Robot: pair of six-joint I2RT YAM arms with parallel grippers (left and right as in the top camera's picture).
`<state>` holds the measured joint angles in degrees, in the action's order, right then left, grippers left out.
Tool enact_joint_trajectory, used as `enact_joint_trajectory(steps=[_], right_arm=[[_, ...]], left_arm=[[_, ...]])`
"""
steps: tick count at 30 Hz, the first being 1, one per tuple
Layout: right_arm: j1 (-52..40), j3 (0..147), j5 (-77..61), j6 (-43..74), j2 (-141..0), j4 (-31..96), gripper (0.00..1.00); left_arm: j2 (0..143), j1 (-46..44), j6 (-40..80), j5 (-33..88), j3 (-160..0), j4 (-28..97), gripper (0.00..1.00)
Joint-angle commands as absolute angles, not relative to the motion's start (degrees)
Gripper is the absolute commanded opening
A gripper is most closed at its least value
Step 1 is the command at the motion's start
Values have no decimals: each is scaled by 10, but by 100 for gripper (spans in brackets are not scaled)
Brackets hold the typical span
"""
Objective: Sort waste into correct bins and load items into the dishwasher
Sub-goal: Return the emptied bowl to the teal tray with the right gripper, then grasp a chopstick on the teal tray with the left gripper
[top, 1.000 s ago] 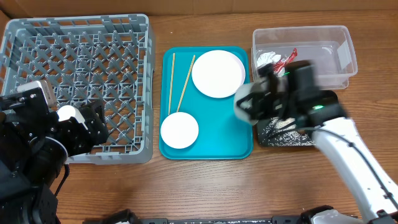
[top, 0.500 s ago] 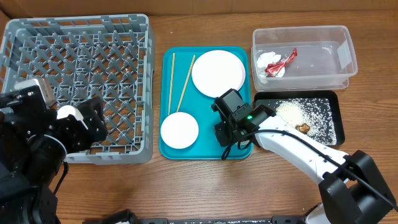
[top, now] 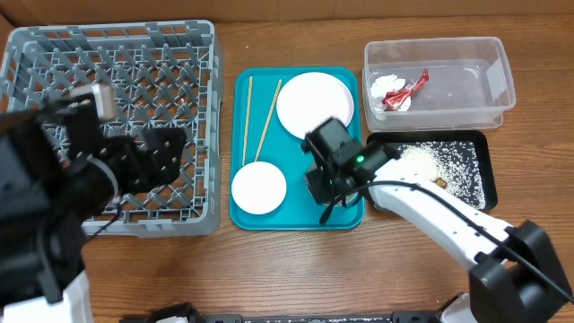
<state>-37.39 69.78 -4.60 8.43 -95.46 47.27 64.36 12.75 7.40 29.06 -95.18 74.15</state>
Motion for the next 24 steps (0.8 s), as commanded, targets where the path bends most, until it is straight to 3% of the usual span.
enact_joint_trajectory(steps=[1, 6, 10, 14, 20, 24], right_arm=[[-341, 771, -46, 149, -904, 486, 47], [-272, 824, -46, 228, -877, 531, 49], [-212, 827, -62, 275, -867, 580, 50], [-176, 827, -91, 273, -868, 628, 50], [-168, 827, -91, 236, -868, 677, 45], [-168, 827, -91, 236, -868, 678, 40]], left_arm=[[694, 39, 62, 205, -950, 740, 91], [786, -112, 64, 89, -950, 724, 89], [876, -197, 79, -36, -950, 691, 83], [973, -218, 95, -44, -950, 635, 80], [1114, -214, 135, -44, -950, 561, 58], [1173, -213, 114, -45, -950, 515, 59]])
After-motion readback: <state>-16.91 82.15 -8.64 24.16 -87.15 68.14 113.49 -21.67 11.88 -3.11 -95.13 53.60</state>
